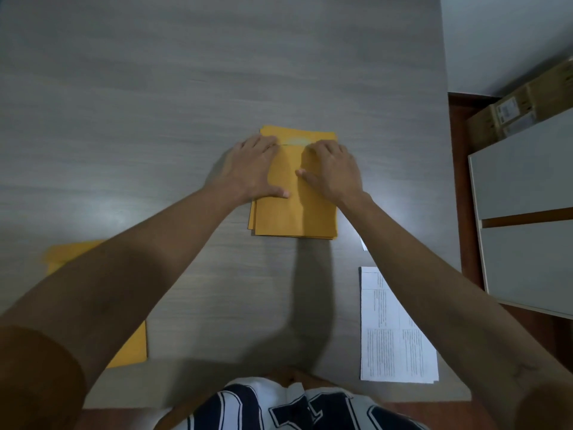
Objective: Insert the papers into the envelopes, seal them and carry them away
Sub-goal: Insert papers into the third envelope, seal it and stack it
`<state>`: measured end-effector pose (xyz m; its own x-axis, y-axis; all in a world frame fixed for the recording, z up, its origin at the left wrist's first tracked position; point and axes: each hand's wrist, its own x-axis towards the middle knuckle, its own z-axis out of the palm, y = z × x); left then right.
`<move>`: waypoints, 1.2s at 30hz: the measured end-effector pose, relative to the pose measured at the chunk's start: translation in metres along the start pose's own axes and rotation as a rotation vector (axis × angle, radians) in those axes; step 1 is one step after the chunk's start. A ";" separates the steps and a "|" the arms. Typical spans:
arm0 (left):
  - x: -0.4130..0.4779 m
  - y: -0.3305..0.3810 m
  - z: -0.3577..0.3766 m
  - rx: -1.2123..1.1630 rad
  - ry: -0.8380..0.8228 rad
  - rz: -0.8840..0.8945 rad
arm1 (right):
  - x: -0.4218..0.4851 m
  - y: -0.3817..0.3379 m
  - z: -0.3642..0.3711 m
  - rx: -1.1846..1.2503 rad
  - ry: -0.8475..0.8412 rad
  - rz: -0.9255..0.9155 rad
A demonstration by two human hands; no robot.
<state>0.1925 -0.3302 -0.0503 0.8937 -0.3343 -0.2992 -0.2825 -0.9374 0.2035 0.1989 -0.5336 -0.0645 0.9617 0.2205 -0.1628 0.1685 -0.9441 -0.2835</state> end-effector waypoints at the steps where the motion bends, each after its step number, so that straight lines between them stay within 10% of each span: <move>1: -0.001 0.000 0.002 0.021 -0.014 -0.008 | -0.002 0.002 0.003 -0.042 -0.027 0.006; 15: 0.002 0.011 0.002 0.083 -0.180 -0.047 | -0.013 -0.003 0.009 -0.083 -0.131 -0.001; 21: 0.002 0.014 0.002 0.111 -0.176 -0.040 | -0.008 0.018 -0.017 -0.078 -0.530 -0.103; 36: -0.001 0.011 0.005 0.091 -0.141 -0.039 | -0.011 0.016 -0.009 -0.157 -0.465 -0.090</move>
<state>0.1865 -0.3408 -0.0523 0.8486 -0.3015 -0.4347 -0.2843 -0.9529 0.1060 0.1926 -0.5539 -0.0588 0.7495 0.3554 -0.5586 0.3118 -0.9338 -0.1757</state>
